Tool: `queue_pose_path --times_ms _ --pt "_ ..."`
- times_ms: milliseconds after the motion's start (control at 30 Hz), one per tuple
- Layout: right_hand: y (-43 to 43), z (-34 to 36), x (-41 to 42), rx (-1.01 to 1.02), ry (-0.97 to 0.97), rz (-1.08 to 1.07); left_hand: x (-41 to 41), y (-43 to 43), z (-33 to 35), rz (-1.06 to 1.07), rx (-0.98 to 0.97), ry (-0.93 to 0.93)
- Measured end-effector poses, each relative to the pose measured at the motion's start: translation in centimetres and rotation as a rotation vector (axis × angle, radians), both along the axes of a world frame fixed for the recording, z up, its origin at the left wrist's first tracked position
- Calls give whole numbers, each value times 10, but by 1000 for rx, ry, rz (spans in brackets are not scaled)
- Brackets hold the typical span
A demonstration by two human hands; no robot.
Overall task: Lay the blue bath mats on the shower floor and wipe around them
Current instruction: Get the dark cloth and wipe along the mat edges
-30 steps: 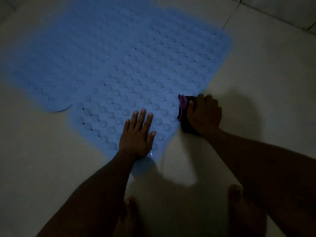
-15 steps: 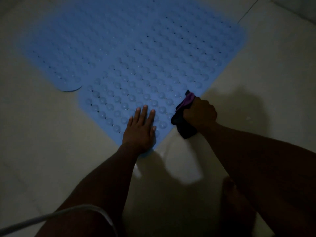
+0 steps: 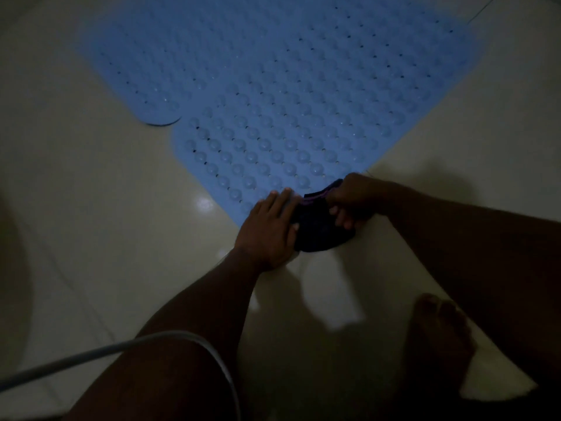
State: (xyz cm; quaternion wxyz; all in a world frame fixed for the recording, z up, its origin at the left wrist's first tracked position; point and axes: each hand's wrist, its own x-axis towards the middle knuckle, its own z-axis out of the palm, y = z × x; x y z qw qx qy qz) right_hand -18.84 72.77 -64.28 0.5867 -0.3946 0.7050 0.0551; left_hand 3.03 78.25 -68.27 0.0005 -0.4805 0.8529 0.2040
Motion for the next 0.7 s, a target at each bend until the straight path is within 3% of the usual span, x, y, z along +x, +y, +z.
queue_pose_path --times_ms 167,300,500,700 --pt "-35 -9 -23 -487 283 -54 -27 16 -11 -153 -113 -2" --pt "-28 -28 -6 -857 284 24 -29 20 -19 -195 -105 -39" --pt "-20 -34 31 -815 420 119 10 40 -8 -256 -159 -34" --pt "-22 -34 82 -842 347 267 62 70 -5 -81 -193 -81"
